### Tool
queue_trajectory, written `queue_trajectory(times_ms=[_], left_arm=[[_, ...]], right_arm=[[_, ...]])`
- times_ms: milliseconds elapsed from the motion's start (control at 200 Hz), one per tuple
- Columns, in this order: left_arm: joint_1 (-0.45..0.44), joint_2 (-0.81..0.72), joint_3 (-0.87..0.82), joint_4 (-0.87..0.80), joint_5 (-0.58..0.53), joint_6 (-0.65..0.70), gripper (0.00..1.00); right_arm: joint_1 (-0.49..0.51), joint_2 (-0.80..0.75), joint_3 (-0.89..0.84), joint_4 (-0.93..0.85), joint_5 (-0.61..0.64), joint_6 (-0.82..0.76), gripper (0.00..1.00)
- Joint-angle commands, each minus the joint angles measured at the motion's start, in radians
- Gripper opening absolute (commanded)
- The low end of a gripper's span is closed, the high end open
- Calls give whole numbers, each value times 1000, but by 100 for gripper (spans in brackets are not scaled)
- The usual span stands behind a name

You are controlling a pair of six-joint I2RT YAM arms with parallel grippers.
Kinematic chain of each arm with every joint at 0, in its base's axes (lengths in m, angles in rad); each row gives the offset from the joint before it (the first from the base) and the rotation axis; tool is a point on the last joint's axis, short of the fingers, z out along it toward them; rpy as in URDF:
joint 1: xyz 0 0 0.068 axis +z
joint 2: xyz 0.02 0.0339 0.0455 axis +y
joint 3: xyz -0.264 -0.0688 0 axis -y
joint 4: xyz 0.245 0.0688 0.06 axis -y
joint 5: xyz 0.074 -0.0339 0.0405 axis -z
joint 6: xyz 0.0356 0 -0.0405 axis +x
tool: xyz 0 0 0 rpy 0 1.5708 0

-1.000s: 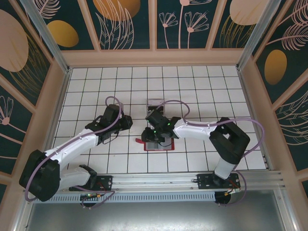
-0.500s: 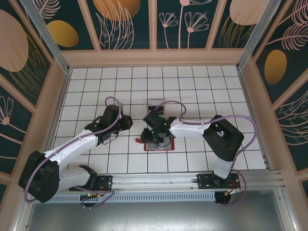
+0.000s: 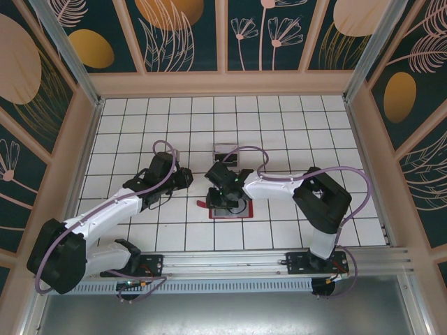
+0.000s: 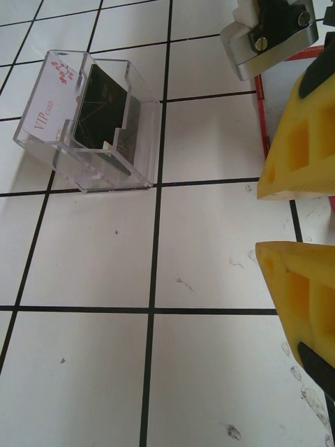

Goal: Take the credit cards out of the card holder

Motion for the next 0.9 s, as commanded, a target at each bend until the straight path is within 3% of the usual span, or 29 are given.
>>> queue_trajectory(times_ms=[0,896], left_arm=[[5,-6,-13,19,9,10,24],[4,42,18,25,43,21,25]], right_arm=[[17,22,38,-113,83,10,35],[79,64,209,-473,367,43,41]])
